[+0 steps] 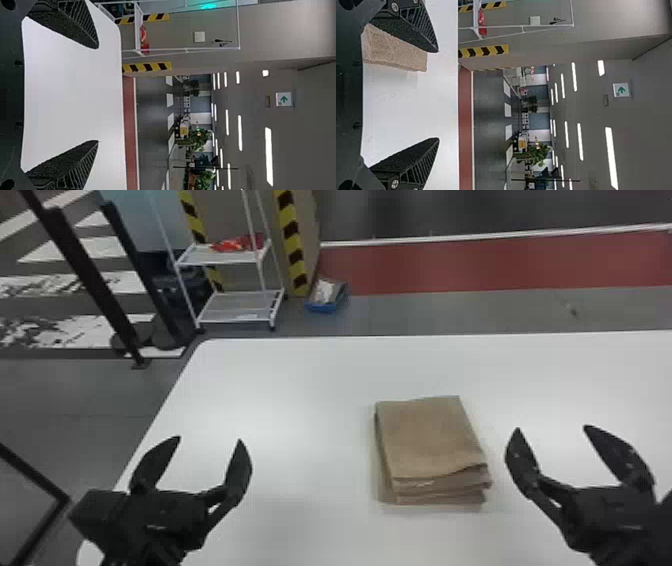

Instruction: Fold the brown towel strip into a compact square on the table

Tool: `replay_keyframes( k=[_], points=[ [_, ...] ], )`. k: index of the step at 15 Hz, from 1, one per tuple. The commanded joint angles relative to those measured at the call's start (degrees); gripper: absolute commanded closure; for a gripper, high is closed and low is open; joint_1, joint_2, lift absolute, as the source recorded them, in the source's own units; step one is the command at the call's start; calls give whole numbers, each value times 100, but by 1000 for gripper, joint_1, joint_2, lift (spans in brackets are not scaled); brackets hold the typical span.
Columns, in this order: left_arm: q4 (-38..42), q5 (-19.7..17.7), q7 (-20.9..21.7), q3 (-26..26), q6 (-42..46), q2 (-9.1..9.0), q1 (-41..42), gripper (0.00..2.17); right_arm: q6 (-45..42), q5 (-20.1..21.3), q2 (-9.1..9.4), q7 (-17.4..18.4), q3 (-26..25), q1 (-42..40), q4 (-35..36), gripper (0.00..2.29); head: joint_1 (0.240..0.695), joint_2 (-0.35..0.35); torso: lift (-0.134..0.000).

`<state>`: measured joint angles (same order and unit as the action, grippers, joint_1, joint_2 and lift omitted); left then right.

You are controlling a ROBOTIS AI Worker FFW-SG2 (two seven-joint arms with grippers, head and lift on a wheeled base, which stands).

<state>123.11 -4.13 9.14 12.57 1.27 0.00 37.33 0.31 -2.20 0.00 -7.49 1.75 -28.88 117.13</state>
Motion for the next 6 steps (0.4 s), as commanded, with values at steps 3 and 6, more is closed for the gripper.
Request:
replay_keyframes(
  k=[3,6],
  points=[
    [-33,0,18,0,-18,-15,-33,26,-17,0,5,-7,1,5,-14,97,695,167,-124],
    [-42,-9,27,0,-18,-15,-33,26,-17,0,5,2,-8,5,-14,97,695,167,-124]
  ],
)
